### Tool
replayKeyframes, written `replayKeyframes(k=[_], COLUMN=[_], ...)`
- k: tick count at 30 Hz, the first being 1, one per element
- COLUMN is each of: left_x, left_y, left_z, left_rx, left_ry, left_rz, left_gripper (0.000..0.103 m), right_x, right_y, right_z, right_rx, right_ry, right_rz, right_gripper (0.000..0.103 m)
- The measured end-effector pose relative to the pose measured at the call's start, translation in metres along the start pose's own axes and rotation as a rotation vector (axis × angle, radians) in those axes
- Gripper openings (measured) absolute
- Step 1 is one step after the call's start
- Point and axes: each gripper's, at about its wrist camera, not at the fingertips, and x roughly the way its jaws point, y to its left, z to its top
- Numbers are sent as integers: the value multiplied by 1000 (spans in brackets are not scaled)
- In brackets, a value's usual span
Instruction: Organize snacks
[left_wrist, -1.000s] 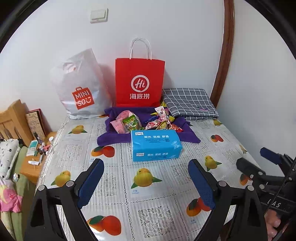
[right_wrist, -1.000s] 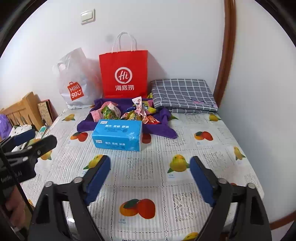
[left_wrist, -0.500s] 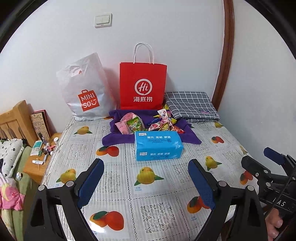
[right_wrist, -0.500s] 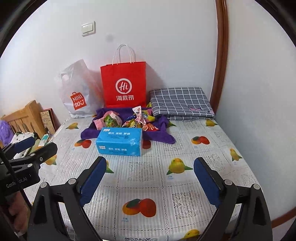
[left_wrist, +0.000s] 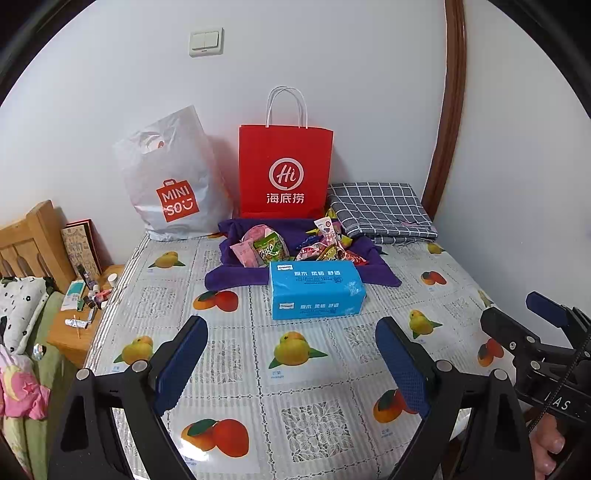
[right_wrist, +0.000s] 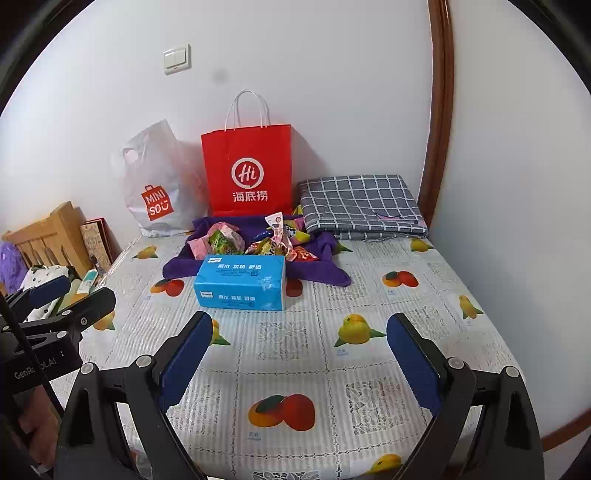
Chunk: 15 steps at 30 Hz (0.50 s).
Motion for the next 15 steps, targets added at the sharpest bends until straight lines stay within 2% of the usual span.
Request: replayKeyframes(k=[15], left_x=[0], left_y=[-1], left_z=[0], left_rx=[0], left_ry=[1], left_rz=[-1], left_gripper=[92], right_x=[-3], right_y=[-1], right_z=[0], right_rx=[5], right_ry=[-6], right_rz=[1], right_gripper=[95])
